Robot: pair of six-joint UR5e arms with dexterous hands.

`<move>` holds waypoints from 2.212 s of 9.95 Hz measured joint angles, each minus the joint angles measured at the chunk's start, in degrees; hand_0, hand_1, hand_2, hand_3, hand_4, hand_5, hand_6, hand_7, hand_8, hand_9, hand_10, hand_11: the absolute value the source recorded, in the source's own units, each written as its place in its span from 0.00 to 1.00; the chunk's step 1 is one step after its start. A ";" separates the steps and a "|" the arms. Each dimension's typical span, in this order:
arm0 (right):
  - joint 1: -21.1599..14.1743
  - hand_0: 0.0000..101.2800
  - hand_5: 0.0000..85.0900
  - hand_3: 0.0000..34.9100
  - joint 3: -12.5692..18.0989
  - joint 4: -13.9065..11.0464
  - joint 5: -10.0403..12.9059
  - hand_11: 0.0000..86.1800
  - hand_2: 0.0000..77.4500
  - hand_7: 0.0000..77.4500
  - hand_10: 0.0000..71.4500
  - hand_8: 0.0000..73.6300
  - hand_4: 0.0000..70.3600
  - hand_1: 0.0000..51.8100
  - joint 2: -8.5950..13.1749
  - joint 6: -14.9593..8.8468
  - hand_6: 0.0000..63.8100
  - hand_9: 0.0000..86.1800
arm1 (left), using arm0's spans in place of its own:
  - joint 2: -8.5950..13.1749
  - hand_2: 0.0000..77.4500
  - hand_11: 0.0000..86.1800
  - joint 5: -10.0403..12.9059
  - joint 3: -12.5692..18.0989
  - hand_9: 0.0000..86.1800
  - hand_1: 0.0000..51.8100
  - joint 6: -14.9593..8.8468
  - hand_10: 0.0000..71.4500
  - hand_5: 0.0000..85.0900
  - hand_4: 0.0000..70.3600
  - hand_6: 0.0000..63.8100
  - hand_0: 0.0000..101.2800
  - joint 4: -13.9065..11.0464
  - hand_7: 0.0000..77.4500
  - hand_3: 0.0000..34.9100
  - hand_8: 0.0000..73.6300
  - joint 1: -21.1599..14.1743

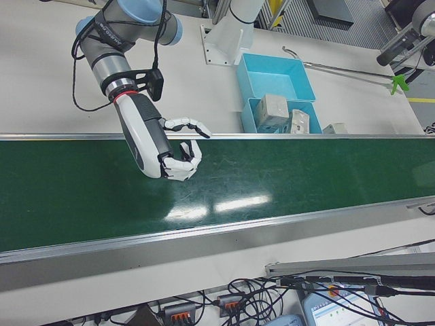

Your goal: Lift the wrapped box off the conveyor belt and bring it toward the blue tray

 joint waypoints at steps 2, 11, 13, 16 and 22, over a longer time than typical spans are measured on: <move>2.22 0.50 0.58 0.03 -2.38 2.81 -2.35 0.56 0.27 0.66 0.59 0.54 0.56 0.36 0.10 -0.13 0.83 0.54 | 0.00 0.01 0.00 0.00 0.00 0.00 0.00 0.00 0.01 0.01 0.00 0.01 0.00 0.00 0.00 0.00 0.00 0.00; 4.71 0.53 0.42 0.48 -0.54 3.66 -6.25 0.02 0.43 0.32 0.00 0.00 0.20 0.51 0.40 4.27 0.08 0.08 | 0.00 0.01 0.00 0.00 0.00 0.00 0.00 0.00 0.01 0.01 0.00 0.00 0.00 0.00 0.00 0.00 0.00 0.00; 6.76 0.51 0.42 0.51 -0.04 3.76 -6.36 0.02 0.39 0.35 0.00 0.02 0.22 0.38 0.27 3.68 0.09 0.08 | 0.00 0.01 0.00 0.00 0.00 0.00 0.00 0.00 0.01 0.01 0.00 0.00 0.00 0.00 0.00 0.00 0.00 0.00; 8.94 0.51 0.41 0.50 2.47 3.17 -6.33 0.02 0.34 0.36 0.00 0.02 0.22 0.44 -1.07 3.30 0.10 0.09 | 0.00 0.01 0.00 0.00 0.00 0.00 0.00 0.00 0.00 0.01 0.00 0.01 0.00 0.00 0.00 0.00 0.00 0.00; 9.15 0.55 0.45 0.65 4.10 -2.63 -6.10 0.02 0.47 0.42 0.00 0.01 0.19 0.55 -0.05 3.36 0.09 0.10 | 0.00 0.01 0.00 0.00 0.00 0.00 0.00 0.00 0.00 0.01 0.00 0.00 0.00 0.00 0.01 0.00 0.00 0.00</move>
